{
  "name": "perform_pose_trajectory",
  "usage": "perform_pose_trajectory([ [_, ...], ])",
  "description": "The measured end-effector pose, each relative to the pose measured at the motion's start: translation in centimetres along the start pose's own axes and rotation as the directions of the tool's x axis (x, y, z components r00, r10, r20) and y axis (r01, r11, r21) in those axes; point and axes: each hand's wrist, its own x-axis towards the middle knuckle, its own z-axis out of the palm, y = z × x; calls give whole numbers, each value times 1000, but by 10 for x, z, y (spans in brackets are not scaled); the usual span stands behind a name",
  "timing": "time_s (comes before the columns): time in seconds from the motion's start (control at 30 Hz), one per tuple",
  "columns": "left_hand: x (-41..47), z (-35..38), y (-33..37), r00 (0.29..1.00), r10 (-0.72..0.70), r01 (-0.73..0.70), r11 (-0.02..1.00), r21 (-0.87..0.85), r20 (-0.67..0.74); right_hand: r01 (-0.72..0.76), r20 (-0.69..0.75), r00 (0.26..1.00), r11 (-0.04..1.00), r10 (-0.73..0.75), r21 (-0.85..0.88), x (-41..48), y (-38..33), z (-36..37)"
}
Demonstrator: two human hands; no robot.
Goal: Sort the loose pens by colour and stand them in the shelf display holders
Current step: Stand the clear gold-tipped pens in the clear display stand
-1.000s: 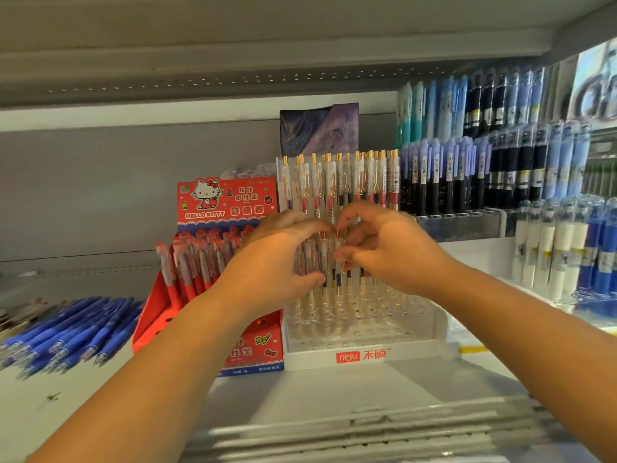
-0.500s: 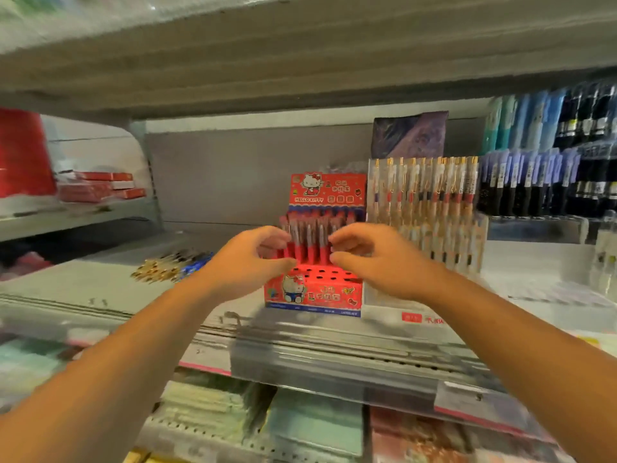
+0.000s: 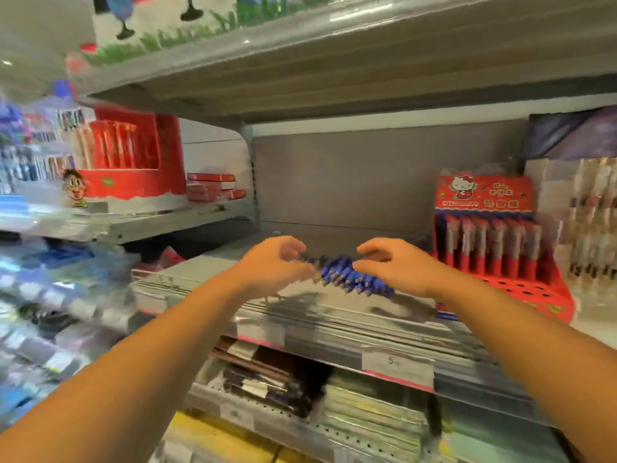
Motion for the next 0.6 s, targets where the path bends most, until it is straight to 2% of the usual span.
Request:
perform_pose_trajectory([
  [0.13,17,-34,-49,998,-52,51,998,31,47,-32,27,999,998,33,-51,37,-22,34],
  [0.3,56,-49,-88,991,-86,81,995,62,97,-65,140,985,968,102,-244,84,-34,50],
  [0.5,116,-32,-102,980,-138,123,986,114,143,-35,269,943,865,194,-501,148,-37,63],
  [0.6,148,-20,-99,964,-197,181,978,103,177,-36,319,901,784,293,-620,175,-31,72],
])
